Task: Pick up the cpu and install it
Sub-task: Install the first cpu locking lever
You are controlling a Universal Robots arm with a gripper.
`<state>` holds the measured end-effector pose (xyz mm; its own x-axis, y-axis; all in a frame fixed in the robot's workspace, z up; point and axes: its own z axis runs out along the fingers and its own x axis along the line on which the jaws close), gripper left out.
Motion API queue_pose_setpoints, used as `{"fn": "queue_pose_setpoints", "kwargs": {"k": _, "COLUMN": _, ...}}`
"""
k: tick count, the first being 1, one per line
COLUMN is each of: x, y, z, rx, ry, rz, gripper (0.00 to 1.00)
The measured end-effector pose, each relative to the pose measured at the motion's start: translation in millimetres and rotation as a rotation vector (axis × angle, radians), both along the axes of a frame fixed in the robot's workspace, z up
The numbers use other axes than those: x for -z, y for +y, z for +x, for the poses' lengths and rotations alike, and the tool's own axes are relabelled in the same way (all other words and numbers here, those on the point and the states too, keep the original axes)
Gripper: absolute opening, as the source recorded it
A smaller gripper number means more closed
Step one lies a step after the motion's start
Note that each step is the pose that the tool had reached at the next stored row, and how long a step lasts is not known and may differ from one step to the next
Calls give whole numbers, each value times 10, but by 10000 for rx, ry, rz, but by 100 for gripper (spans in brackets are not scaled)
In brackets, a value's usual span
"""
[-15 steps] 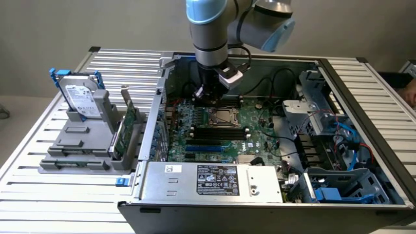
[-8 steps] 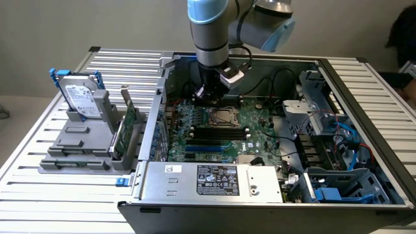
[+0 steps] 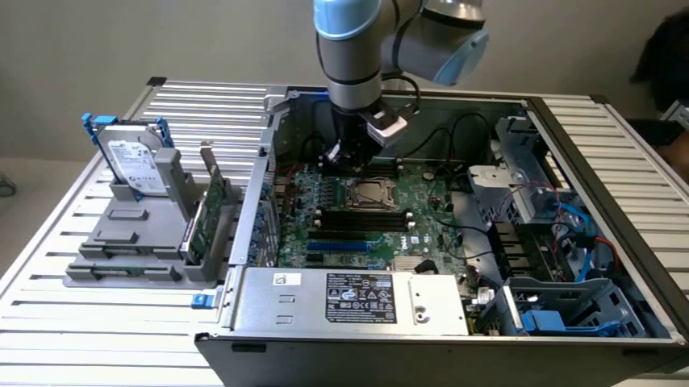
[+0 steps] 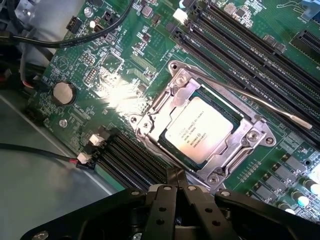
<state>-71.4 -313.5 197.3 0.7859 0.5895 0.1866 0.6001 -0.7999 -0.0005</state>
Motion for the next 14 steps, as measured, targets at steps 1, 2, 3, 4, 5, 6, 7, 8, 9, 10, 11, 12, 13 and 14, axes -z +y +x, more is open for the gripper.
{"fn": "queue_pose_setpoints", "kwargs": {"k": 1, "x": 0, "y": 0, "z": 6, "rx": -7, "ry": 0, "rz": -3, "gripper": 11}}
{"fn": "queue_pose_setpoints", "kwargs": {"k": 2, "x": 0, "y": 0, "z": 12, "rx": -13, "ry": 0, "rz": -6, "gripper": 11}}
{"fn": "queue_pose_setpoints", "kwargs": {"k": 3, "x": 0, "y": 0, "z": 18, "rx": -20, "ry": 0, "rz": -9, "gripper": 11}}
{"fn": "queue_pose_setpoints", "kwargs": {"k": 4, "x": 0, "y": 0, "z": 24, "rx": -26, "ry": -1, "rz": -13, "gripper": 11}}
{"fn": "queue_pose_setpoints", "kwargs": {"k": 5, "x": 0, "y": 0, "z": 30, "rx": -32, "ry": 0, "rz": -16, "gripper": 11}}
{"fn": "queue_pose_setpoints", "kwargs": {"k": 6, "x": 0, "y": 0, "z": 36, "rx": -39, "ry": 0, "rz": -18, "gripper": 11}}
{"fn": "queue_pose_setpoints", "kwargs": {"k": 7, "x": 0, "y": 0, "z": 42, "rx": -45, "ry": 0, "rz": -21, "gripper": 11}}
{"fn": "queue_pose_setpoints", "kwargs": {"k": 8, "x": 0, "y": 0, "z": 48, "rx": -51, "ry": -1, "rz": -24, "gripper": 11}}
{"fn": "queue_pose_setpoints", "kwargs": {"k": 9, "x": 0, "y": 0, "z": 54, "rx": -57, "ry": -1, "rz": -28, "gripper": 11}}
{"fn": "queue_pose_setpoints", "kwargs": {"k": 10, "x": 0, "y": 0, "z": 60, "rx": -64, "ry": -1, "rz": -31, "gripper": 11}}
{"fn": "queue_pose_setpoints", "kwargs": {"k": 11, "x": 0, "y": 0, "z": 65, "rx": -70, "ry": -1, "rz": -35, "gripper": 11}}
{"fn": "queue_pose_setpoints", "kwargs": {"k": 12, "x": 0, "y": 0, "z": 70, "rx": -76, "ry": -1, "rz": -39, "gripper": 11}}
{"fn": "queue_pose_setpoints", "kwargs": {"k": 13, "x": 0, "y": 0, "z": 76, "rx": -83, "ry": -1, "rz": -44, "gripper": 11}}
{"fn": "queue_pose_setpoints", "kwargs": {"k": 14, "x": 0, "y": 0, "z": 81, "rx": -89, "ry": 0, "rz": -49, "gripper": 11}}
